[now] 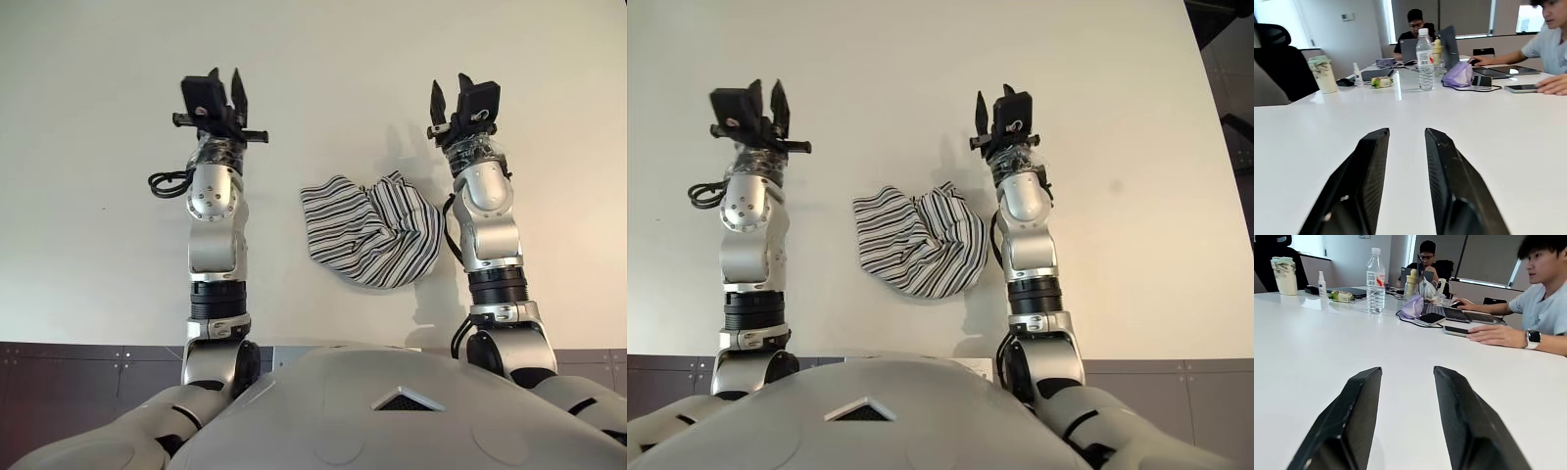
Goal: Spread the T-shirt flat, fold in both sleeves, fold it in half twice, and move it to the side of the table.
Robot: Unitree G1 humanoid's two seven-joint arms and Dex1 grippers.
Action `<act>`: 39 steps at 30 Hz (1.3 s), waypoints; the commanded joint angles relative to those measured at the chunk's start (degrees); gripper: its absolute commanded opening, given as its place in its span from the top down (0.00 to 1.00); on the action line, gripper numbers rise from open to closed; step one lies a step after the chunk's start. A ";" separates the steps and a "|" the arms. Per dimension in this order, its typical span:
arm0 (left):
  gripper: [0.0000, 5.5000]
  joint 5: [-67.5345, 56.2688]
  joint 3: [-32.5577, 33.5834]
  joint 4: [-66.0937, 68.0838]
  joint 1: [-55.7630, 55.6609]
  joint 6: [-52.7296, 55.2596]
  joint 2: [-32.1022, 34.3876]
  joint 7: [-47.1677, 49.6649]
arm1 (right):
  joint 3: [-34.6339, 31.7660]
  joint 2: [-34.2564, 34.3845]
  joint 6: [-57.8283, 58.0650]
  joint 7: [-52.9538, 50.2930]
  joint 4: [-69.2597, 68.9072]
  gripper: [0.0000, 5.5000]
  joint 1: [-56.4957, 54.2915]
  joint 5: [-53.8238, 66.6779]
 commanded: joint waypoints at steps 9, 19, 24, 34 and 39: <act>0.75 -1.00 -9.53 -10.50 1.88 2.27 8.39 -16.37 | 0.61 -14.29 1.43 19.70 -8.42 0.65 -0.64 3.93; 0.75 -1.23 -23.67 -19.52 9.73 1.93 30.60 -46.56 | 10.55 -34.71 9.82 58.51 -24.33 0.65 2.51 15.86; 0.75 10.03 -30.82 -6.51 10.44 -7.23 31.46 -43.74 | 18.56 -32.02 0.22 57.48 -13.67 0.65 3.38 5.95; 0.75 19.54 -28.64 9.16 14.12 -15.39 43.76 -38.43 | 13.02 -33.85 -6.93 32.36 6.75 0.65 0.65 -10.78; 0.75 18.36 -25.82 10.36 13.26 -13.83 43.58 -35.37 | 8.10 -29.01 4.84 31.72 -4.94 0.65 5.86 -1.90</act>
